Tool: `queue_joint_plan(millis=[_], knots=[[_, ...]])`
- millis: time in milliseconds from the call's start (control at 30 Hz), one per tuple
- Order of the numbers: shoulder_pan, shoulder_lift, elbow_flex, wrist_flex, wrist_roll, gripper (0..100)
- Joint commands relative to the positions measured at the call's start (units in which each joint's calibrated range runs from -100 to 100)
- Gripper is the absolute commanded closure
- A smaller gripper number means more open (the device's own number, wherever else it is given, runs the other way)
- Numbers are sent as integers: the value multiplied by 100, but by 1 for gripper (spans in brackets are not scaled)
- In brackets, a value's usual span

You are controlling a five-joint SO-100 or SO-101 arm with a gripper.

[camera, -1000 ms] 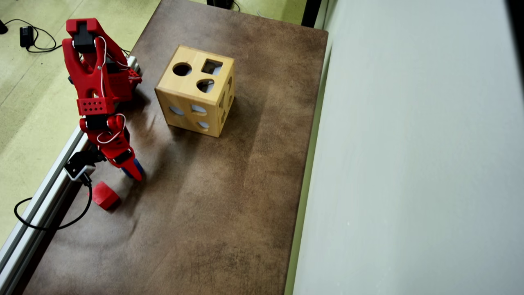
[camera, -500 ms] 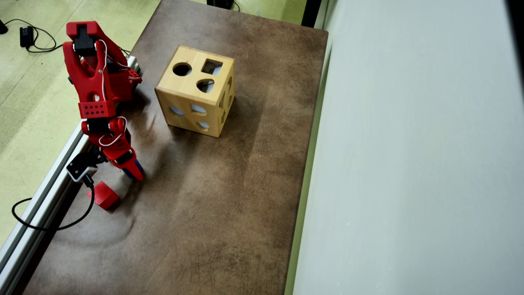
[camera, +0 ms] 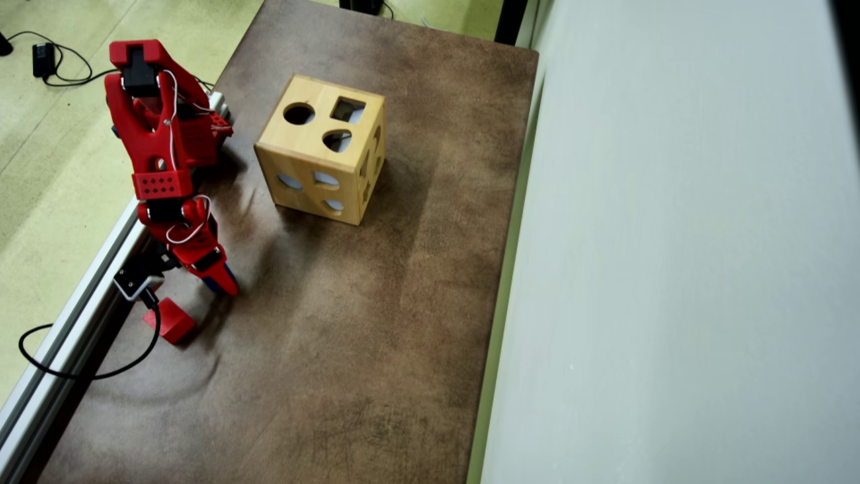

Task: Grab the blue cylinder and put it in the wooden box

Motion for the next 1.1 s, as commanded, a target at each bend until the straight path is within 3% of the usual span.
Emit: queue_joint_plan(millis=[0, 767, 1067], knots=[[-16, -77, -185, -29, -15, 67], [-23, -43, -167, -21, 24, 67], [-23, -85, -149, -21, 29, 76]])
